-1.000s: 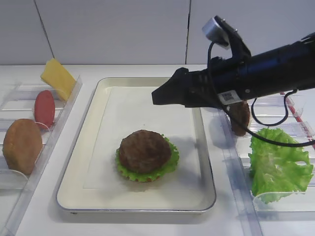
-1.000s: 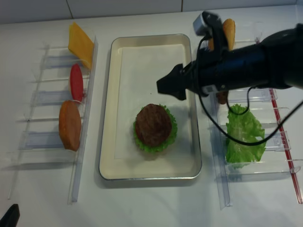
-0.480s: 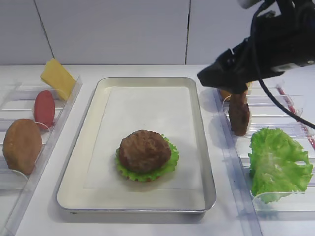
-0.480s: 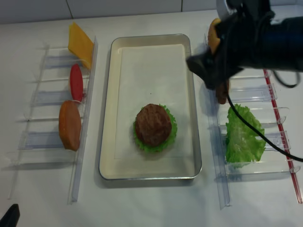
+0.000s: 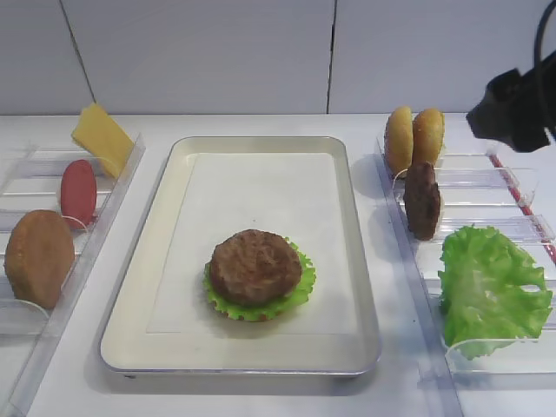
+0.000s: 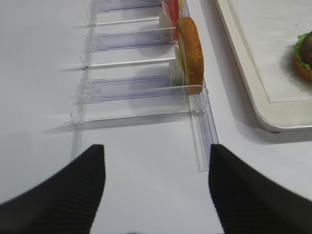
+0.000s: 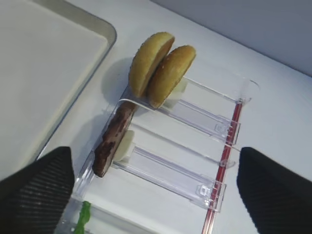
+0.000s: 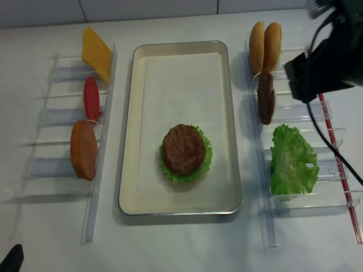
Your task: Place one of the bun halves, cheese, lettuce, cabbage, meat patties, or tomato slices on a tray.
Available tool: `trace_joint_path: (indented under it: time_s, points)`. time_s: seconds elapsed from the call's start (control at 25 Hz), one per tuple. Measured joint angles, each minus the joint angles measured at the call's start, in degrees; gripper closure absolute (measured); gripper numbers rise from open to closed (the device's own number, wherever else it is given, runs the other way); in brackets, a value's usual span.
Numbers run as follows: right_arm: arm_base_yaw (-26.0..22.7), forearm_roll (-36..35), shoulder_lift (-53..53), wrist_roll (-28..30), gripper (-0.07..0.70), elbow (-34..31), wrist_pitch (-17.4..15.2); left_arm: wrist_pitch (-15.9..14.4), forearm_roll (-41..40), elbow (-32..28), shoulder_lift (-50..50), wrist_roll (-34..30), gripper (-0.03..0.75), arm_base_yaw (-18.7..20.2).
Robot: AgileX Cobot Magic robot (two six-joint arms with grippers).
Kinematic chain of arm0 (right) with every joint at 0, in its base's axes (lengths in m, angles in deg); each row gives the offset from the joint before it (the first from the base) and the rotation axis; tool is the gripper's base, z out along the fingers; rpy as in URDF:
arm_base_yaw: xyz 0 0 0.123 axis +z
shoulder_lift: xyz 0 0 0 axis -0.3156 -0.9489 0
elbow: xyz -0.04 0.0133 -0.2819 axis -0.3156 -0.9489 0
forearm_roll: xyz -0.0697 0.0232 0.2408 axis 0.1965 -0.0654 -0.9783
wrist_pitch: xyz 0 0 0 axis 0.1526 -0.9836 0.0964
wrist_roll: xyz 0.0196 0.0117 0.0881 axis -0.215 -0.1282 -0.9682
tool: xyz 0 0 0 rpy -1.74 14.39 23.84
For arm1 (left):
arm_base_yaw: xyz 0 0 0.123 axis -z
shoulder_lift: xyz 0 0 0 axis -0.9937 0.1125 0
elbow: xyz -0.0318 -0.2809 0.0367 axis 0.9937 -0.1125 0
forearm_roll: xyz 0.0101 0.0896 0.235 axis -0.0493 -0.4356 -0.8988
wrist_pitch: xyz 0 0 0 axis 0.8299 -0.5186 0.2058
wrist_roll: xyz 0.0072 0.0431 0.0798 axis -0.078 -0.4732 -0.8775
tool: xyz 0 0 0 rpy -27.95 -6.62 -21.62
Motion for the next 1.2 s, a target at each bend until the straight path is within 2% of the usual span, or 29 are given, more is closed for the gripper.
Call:
trace_joint_path:
  time_s: [0.08,0.28,0.36,0.6,0.84,0.96,1.12,1.2]
  points:
    - [-1.71,-1.03,3.47,-1.59,-0.047,0.0,-3.05,0.0,0.0,0.0,0.0,0.0,0.258,0.0]
    - [-8.63,-3.69,11.8,-2.01,-0.034,-0.1,-13.38,0.0,0.0,0.0,0.0,0.0,0.258,0.0]
    - [-9.59,-4.35,16.15,-1.52,-0.024,-0.1,-15.79,0.0,0.0,0.0,0.0,0.0,0.258,0.0]
    - [-10.05,-10.13,29.58,-0.29,0.001,-3.39,-18.67,0.0,0.0,0.0,0.0,0.0,0.258,0.0]
    - [-10.05,-10.78,40.8,1.07,0.007,-10.25,-26.08,0.0,0.0,0.0,0.0,0.0,0.258,0.0]
    - [-10.13,-10.83,46.07,0.93,0.007,-13.24,-27.43,0.0,0.0,0.0,0.0,0.0,0.258,0.0]
    - [-13.92,-11.07,51.18,0.28,0.007,-15.23,-30.15,0.0,0.0,0.0,0.0,0.0,0.258,0.0]
    - [-16.36,-11.35,53.2,0.28,0.011,-16.3,-30.49,0.0,0.0,0.0,0.0,0.0,0.258,0.0]
